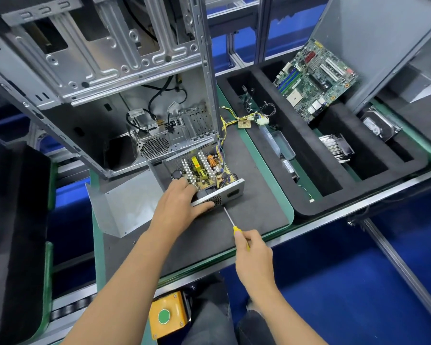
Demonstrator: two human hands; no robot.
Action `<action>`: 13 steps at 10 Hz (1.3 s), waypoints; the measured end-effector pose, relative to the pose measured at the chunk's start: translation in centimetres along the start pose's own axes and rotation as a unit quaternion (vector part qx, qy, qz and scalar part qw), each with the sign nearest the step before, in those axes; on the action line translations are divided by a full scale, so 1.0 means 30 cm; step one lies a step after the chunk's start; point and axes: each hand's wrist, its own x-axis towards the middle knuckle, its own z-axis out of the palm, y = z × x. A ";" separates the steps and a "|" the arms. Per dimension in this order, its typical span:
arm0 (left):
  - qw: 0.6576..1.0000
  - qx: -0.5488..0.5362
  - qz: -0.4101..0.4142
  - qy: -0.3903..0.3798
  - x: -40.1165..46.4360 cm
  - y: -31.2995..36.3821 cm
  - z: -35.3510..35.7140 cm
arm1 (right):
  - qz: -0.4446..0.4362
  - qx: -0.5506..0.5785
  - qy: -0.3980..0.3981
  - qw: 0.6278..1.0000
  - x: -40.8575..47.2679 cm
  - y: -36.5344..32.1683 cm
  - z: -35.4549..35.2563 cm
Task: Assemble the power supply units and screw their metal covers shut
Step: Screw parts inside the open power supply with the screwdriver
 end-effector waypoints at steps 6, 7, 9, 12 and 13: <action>0.991 -0.099 -0.060 -0.061 0.040 -0.013 0.001 | -0.065 -0.051 -0.032 0.996 0.039 0.012 -0.084; 0.989 -0.112 -0.072 -0.065 0.049 -0.005 -0.010 | -0.230 -0.309 0.077 0.920 0.042 0.022 -0.081; 0.984 -0.124 -0.094 -0.092 0.055 -0.001 -0.019 | 0.252 0.355 -0.190 0.880 0.078 -0.067 -0.111; 0.982 -0.137 -0.101 -0.089 0.061 0.002 -0.020 | -0.021 0.108 -0.060 0.992 0.090 -0.017 -0.052; 0.982 -0.131 -0.097 -0.091 0.037 -0.004 -0.002 | 0.345 0.492 -0.219 0.768 0.103 -0.045 -0.069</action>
